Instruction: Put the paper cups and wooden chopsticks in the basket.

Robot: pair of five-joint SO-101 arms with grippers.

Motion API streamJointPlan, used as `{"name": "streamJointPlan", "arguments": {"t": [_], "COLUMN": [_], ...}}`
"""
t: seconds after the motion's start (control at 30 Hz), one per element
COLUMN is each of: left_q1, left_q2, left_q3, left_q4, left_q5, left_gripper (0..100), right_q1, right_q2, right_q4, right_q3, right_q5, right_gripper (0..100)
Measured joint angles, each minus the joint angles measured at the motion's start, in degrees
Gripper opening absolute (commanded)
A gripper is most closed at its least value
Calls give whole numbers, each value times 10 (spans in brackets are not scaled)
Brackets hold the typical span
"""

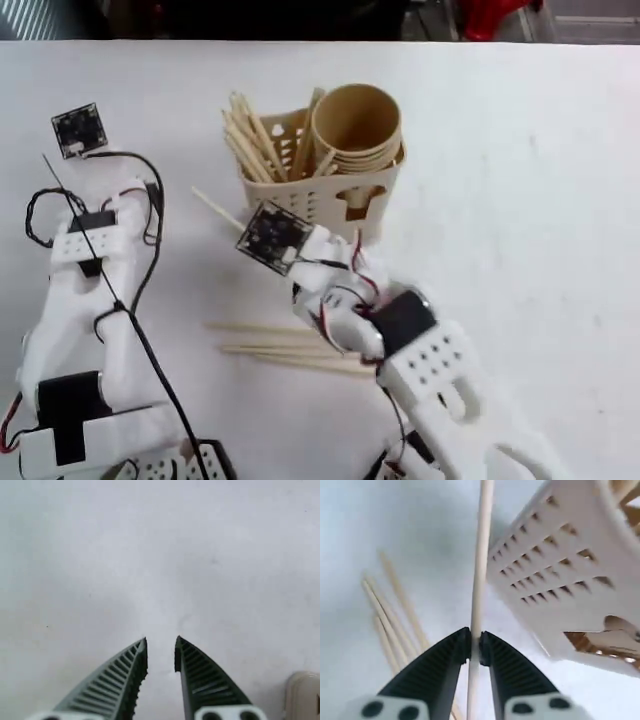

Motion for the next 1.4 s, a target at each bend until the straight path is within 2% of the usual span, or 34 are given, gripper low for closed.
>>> {"name": "streamJointPlan", "arguments": {"t": [0.1,0.33,0.5,0.67,0.83,1.03,1.27,1.4], "left_q1": [0,0,0,0,0,0,0,0], "left_q2": [0,3,3,3,3,3,3,3], "left_q3": [0,0,0,0,0,0,0,0], "left_q4": [0,0,-2,-2,-2,-2,-2,-2], "left_q5": [0,0,0,0,0,0,0,0], "left_gripper": [109,109,109,109,109,109,109,109], "right_q1": [11,49,53,53,54,52,66,67], "right_q2": [-29,-11,105,236,275,284,282,268], "right_q4": [35,41,33,-63,-212,-376,-400,-374], "right_q3": [-62,-232,-355,-447,-421,-282,-208,-205], "right_q5": [-17,-91,-140,-177,-186,-186,-186,-186], "right_gripper": [16,16,16,17,17,17,29,141]}}
